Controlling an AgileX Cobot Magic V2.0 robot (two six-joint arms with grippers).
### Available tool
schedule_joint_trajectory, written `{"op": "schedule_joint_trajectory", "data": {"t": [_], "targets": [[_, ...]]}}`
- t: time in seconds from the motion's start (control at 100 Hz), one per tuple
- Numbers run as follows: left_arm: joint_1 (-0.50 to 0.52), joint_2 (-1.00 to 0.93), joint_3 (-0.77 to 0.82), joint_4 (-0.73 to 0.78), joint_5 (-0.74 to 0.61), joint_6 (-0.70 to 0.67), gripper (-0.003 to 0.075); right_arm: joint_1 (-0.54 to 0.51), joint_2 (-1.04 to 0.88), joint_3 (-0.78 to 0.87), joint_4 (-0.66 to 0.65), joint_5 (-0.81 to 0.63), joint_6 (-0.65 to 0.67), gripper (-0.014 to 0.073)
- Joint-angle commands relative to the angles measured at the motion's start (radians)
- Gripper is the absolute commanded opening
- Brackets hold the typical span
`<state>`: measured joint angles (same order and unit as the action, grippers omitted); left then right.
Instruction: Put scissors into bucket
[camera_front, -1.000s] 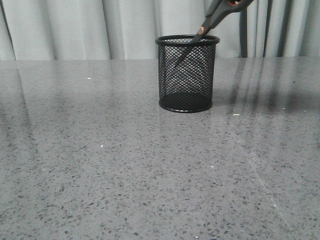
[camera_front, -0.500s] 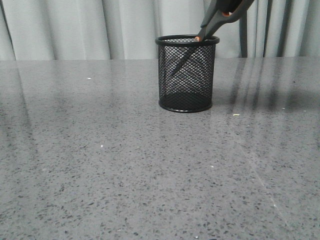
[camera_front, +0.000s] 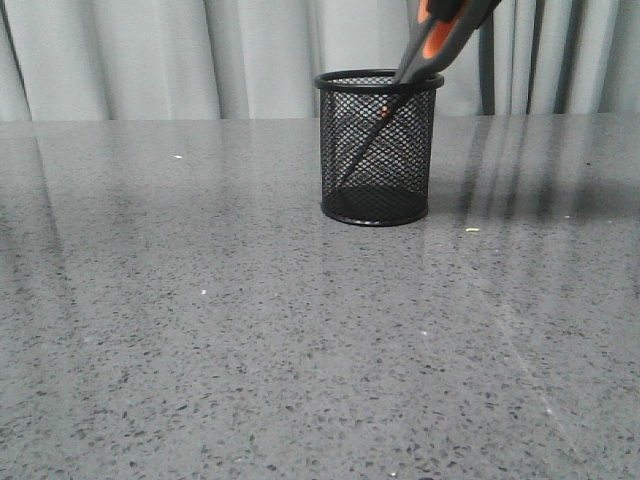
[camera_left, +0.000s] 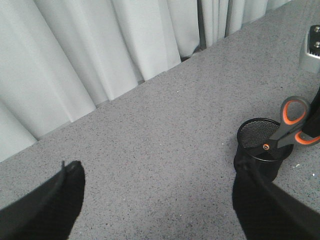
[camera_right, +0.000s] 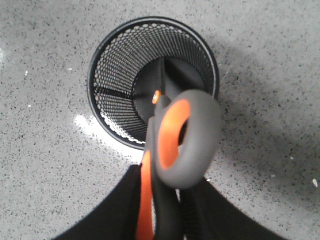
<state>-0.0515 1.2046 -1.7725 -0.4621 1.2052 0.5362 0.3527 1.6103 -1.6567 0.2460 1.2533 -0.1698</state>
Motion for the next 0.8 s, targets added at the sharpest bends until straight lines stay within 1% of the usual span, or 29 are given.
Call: {"op": "schedule_joint_trajectory", "data": {"t": [0.0,0.06,0.2,0.46,0.61,0.71,0.79], "targets": [[0.001,-0.012,-0.029,-0.038,-0.068,-0.010,0.0565,-0.001,-0.039,-0.043,0.018,0.044,-0.003,0.0246],[0.001,-0.012,-0.029,-0.038,-0.068,-0.010,0.0565,-0.001,-0.039,-0.052,0.018,0.044,-0.003,0.0276],[0.001,-0.012,-0.029,-0.038,-0.068,-0.010,0.0565,-0.001,-0.039,-0.089,0.007,0.043,-0.003,0.0304],[0.001,-0.012,-0.029,-0.036,-0.068,-0.010,0.0565,-0.001,-0.048,-0.192,-0.076,0.043,-0.002,0.0304],[0.001,-0.012,-0.029,-0.028,-0.066,-0.010,0.0565,-0.001,-0.080,-0.214,-0.143,0.043,-0.002,0.0304],[0.001,-0.012,-0.029,-0.024,-0.066,-0.006,0.0565,-0.004,-0.108,-0.214,-0.177,0.041,-0.002,0.0286],[0.001,-0.012,-0.029,-0.024,-0.066,0.002,0.0565,-0.015,-0.134,-0.214,-0.178,0.041,-0.002,0.0243]]}}
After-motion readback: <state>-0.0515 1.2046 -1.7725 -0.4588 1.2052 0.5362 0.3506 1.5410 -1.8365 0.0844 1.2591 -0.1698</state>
